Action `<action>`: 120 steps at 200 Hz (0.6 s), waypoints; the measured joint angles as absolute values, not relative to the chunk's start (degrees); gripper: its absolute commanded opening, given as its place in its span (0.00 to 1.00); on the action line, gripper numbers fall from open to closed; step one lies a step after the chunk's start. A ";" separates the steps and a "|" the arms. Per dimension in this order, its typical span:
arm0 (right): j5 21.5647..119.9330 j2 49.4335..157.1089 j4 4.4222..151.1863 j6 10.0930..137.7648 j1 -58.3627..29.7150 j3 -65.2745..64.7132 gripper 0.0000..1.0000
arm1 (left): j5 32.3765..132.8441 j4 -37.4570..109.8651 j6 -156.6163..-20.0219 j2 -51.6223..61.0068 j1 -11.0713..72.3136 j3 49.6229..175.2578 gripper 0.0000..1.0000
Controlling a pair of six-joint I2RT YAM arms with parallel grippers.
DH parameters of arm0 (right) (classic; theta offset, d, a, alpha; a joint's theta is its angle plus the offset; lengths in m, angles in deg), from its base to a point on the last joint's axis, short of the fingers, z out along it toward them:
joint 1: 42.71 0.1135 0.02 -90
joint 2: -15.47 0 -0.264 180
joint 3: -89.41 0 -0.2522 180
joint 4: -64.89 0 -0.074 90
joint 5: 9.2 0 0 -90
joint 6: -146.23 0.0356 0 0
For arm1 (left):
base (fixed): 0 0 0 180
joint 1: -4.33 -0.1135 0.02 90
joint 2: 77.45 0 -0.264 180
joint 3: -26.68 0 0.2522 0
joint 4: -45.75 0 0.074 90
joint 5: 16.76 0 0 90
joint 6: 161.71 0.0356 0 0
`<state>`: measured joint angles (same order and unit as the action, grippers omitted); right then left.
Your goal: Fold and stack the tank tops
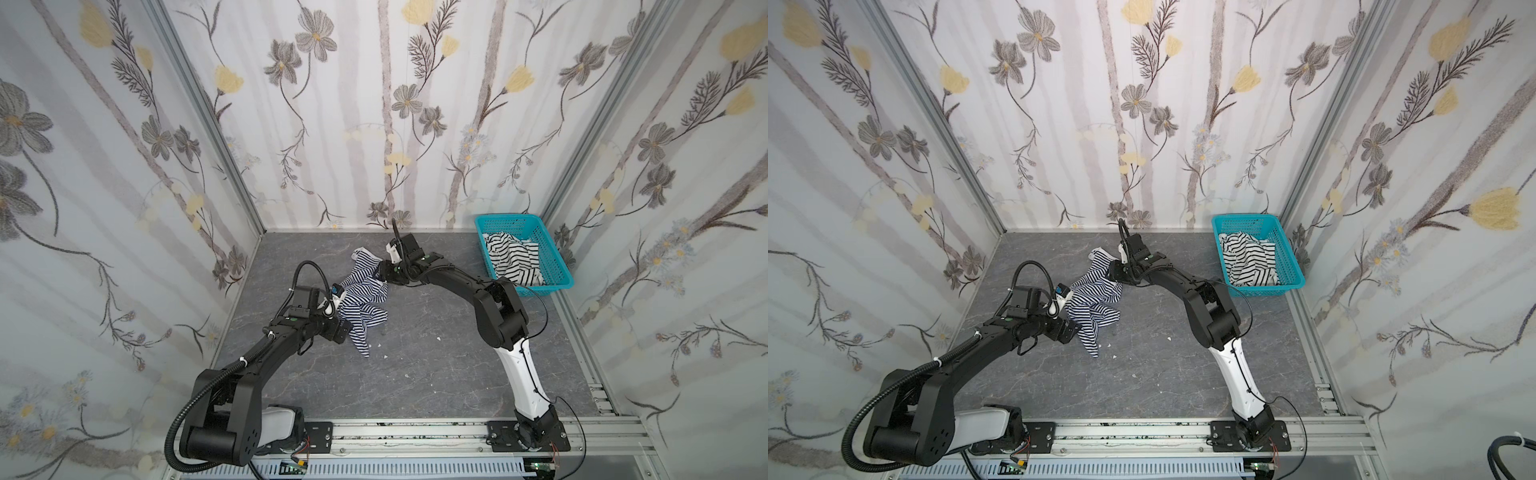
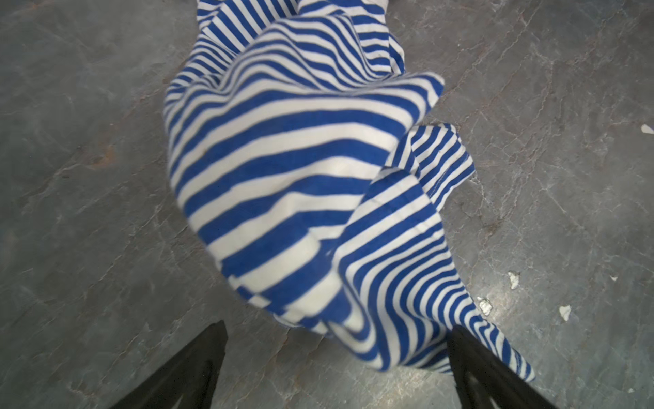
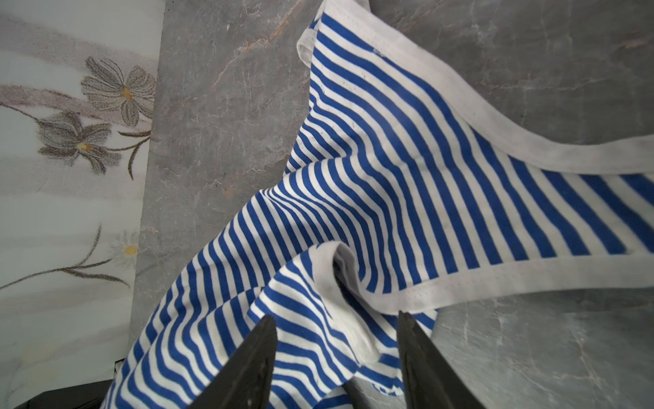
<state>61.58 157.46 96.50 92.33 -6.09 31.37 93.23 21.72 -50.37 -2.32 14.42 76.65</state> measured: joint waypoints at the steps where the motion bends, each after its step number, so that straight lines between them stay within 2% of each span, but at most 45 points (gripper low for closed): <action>1: 61.60 157.55 96.50 92.24 -6.04 31.37 0.55 | 93.23 21.72 -50.37 -2.25 14.44 76.69 1.00; 19: 61.27 158.21 96.85 92.15 -5.52 31.46 0.49 | 93.42 21.70 -50.28 0.07 15.16 77.59 1.00; 48: 60.97 158.34 96.87 91.54 -5.01 31.48 0.27 | 93.56 21.33 -50.26 2.73 16.06 78.48 1.00; 61: 61.03 158.05 97.05 91.12 -4.99 31.48 0.22 | 94.28 20.83 -50.26 2.95 16.60 78.90 0.99; 85: 61.29 155.82 97.55 90.47 -4.91 31.46 0.18 | 96.29 20.19 -50.26 2.23 17.30 79.77 0.87; 120: 61.95 150.56 97.83 89.27 -5.91 31.48 0.15 | 100.00 18.68 -50.26 -1.25 17.48 81.63 0.61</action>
<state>61.95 150.56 97.83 89.27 -5.91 31.48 100.00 18.68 -50.26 -1.25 17.48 81.63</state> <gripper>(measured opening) 0.154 0.665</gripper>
